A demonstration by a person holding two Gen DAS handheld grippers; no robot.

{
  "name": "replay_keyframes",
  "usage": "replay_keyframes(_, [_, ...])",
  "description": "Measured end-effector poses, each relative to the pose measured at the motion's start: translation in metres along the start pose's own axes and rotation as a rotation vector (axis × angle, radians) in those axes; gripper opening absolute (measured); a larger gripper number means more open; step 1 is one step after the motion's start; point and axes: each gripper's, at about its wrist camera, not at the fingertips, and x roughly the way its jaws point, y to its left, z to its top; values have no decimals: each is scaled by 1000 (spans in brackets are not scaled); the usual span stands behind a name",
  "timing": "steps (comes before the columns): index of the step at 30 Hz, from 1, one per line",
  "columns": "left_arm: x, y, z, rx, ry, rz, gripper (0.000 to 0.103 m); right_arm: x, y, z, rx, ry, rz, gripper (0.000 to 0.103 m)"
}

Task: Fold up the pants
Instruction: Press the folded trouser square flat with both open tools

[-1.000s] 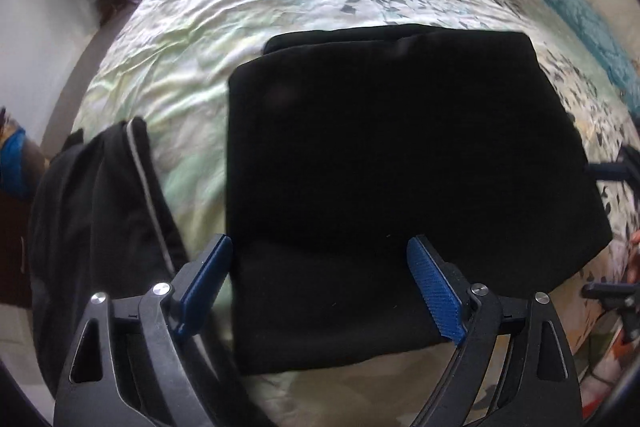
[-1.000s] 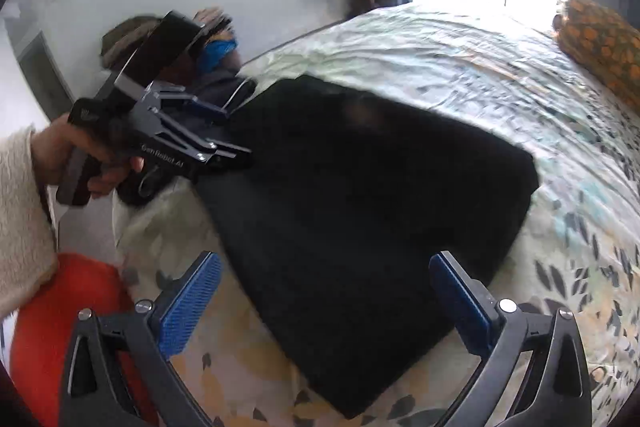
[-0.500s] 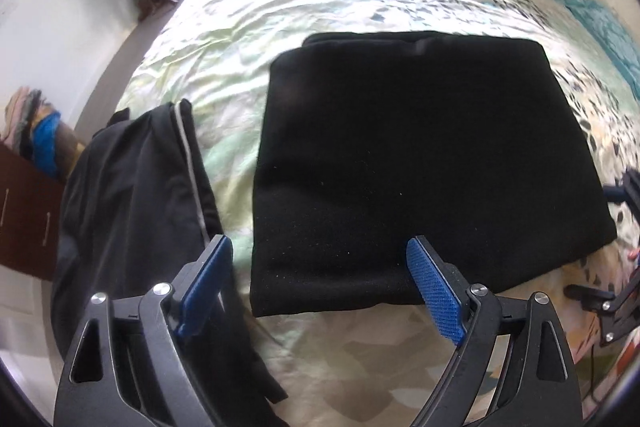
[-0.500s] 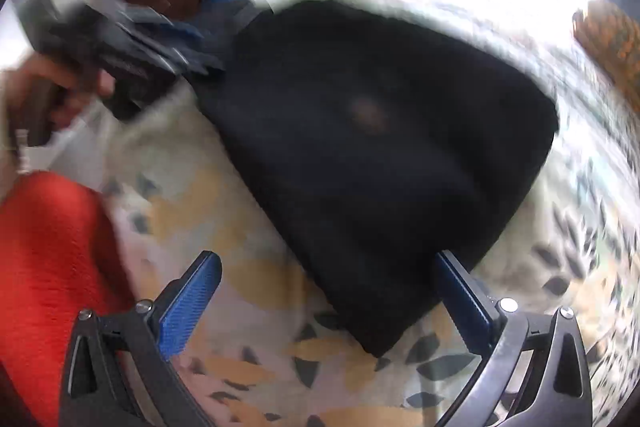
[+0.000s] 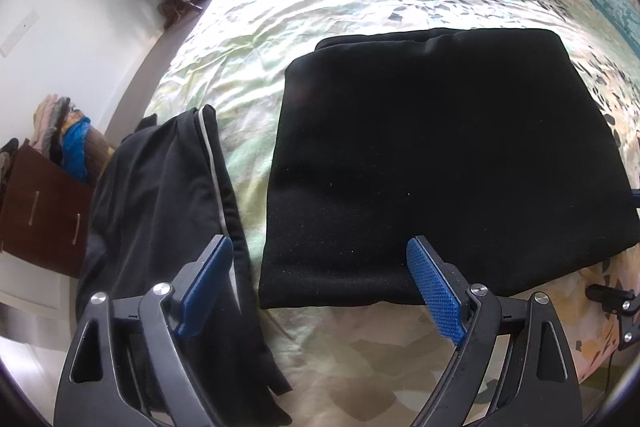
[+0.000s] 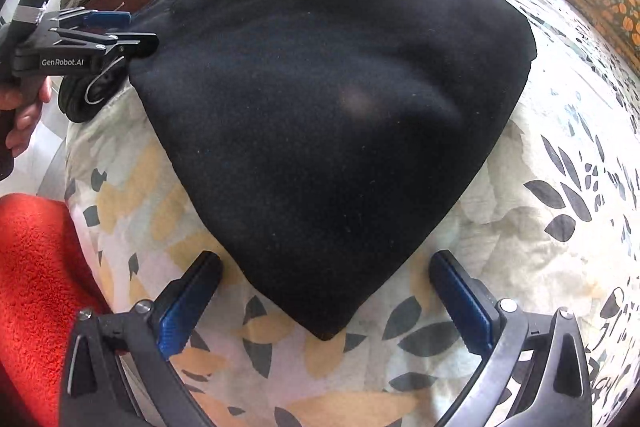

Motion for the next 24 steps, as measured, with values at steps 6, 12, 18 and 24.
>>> replay_keyframes(6, [6, 2, 0, -14, 7, -17, 91, 14, 20, 7, -6, -3, -38, 103])
replay_keyframes(12, [10, 8, -3, -53, 6, -47, 94, 20, 24, 3, 25, -22, -58, 103])
replay_keyframes(18, [19, 14, -6, -128, 23, -89, 97, 18, 23, 1, 22, -25, -67, 103])
replay_keyframes(24, [30, 30, -8, -278, 89, -171, 98, 19, 25, 6, 18, 11, -75, 103])
